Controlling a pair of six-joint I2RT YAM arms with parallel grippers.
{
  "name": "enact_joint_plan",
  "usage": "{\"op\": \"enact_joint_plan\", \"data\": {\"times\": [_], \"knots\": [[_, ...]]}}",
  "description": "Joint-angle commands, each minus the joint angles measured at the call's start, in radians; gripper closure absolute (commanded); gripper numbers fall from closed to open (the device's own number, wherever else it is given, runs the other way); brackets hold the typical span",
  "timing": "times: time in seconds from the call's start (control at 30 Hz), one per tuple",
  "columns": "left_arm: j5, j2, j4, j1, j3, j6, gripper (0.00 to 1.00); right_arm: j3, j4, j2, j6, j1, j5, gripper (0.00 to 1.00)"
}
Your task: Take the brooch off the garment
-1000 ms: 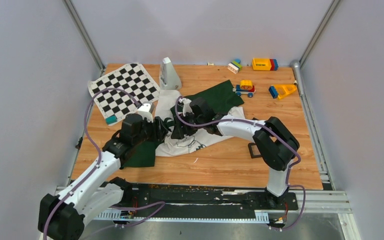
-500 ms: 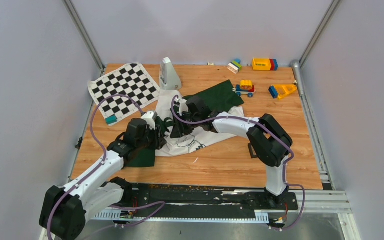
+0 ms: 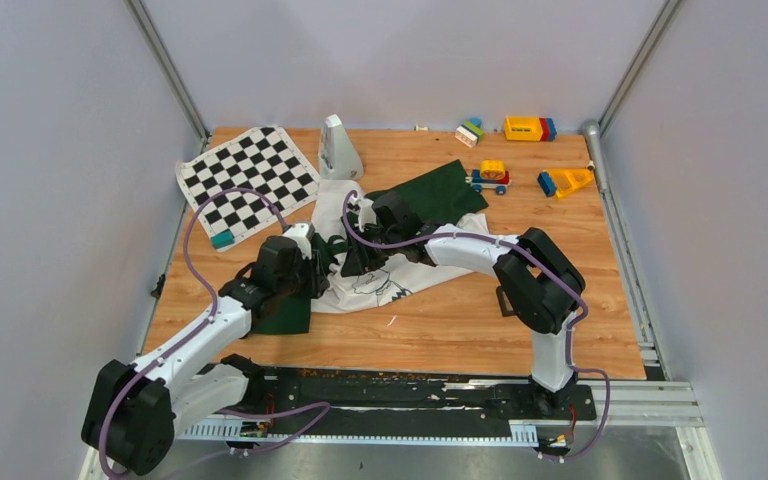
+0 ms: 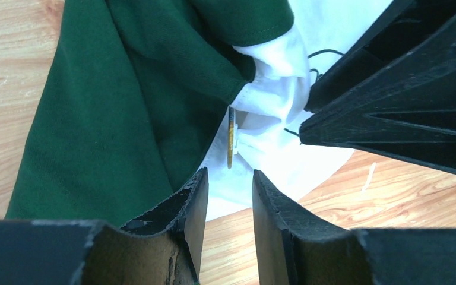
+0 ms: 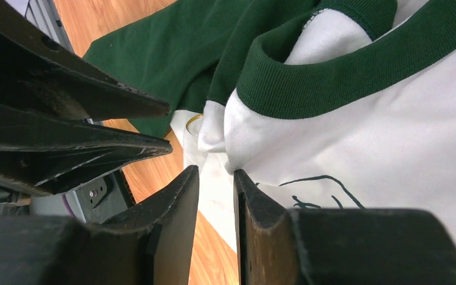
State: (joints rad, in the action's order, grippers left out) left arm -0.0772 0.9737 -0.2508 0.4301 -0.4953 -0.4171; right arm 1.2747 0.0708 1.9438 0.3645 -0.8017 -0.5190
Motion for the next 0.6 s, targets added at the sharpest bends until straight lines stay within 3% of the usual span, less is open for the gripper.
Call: {"op": "enact_joint_plan", "data": {"times": [0.0, 0.4, 0.47, 0.57], "knots": [[0.022, 0.034, 0.020, -0.007, -0.012, 0.018, 0.60, 0.035, -0.003, 0.011, -0.001, 0.008, -0.026, 0.71], [-0.017, 0.154, 0.092, -0.008, -0.049, 0.039, 0.70, 0.033, -0.006, 0.014, 0.007, 0.016, -0.038, 0.70], [-0.017, 0.166, 0.103, -0.008, -0.054, 0.043, 0.76, 0.028, -0.010, 0.012, 0.010, 0.016, -0.036, 0.70], [-0.025, 0.171, 0.115, -0.008, -0.056, 0.054, 0.95, 0.021, -0.019, 0.007, 0.014, 0.017, -0.036, 0.70]]}}
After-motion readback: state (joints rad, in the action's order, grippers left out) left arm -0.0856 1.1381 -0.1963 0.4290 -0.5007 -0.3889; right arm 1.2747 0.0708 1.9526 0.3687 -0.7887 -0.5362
